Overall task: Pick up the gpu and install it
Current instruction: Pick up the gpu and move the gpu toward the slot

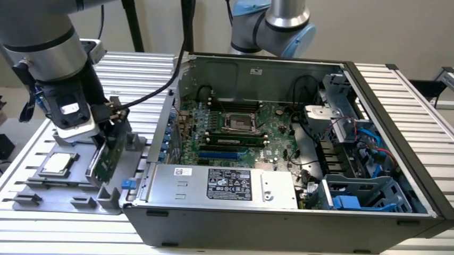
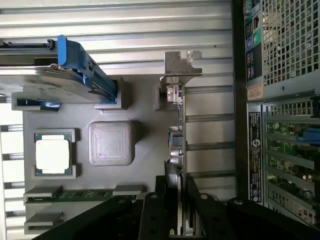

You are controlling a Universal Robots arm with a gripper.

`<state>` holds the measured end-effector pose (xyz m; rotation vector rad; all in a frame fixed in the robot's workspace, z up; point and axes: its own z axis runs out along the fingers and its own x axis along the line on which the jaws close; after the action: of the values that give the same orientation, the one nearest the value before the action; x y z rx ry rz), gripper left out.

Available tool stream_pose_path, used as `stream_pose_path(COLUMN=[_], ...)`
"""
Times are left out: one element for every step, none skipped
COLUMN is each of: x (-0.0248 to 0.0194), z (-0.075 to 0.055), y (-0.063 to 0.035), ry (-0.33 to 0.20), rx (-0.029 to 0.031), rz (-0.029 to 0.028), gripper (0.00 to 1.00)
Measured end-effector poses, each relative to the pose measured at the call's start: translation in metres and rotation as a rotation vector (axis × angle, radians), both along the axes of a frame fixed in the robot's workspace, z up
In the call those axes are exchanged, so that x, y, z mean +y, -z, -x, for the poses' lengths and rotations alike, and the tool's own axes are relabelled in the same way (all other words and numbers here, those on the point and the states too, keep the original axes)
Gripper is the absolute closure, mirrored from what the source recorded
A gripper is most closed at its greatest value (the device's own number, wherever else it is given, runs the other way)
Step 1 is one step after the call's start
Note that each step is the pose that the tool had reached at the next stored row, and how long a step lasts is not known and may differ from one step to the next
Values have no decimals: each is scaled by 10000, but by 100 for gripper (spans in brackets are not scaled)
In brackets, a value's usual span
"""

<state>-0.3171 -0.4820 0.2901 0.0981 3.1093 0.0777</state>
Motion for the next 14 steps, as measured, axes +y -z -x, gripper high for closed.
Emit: stream_pose_path(x=[0,0,0,0,0,0,0,0,0,0,0,0,0,0], z=[-1,-2,-3,-4,-6,-8,-12,-17,-22,-28,-33,-39,-49,-62], y=[-45,-93,-137,-183,-228,-273,-318,-362,-411,-456,-500,-545,-592,-636], ry=[0,0,0,0,-1,-2,-5,-7,-10,-13,-16,-19,-25,-32], rx=[2,3,3,5,6,6,7,6,7,7,7,7,8,7], rz=[1,1,0,1,0,0,1,0,0,0,0,1,1,0], gripper=[73,73,73,73,73,73,73,73,73,73,73,73,73,73])
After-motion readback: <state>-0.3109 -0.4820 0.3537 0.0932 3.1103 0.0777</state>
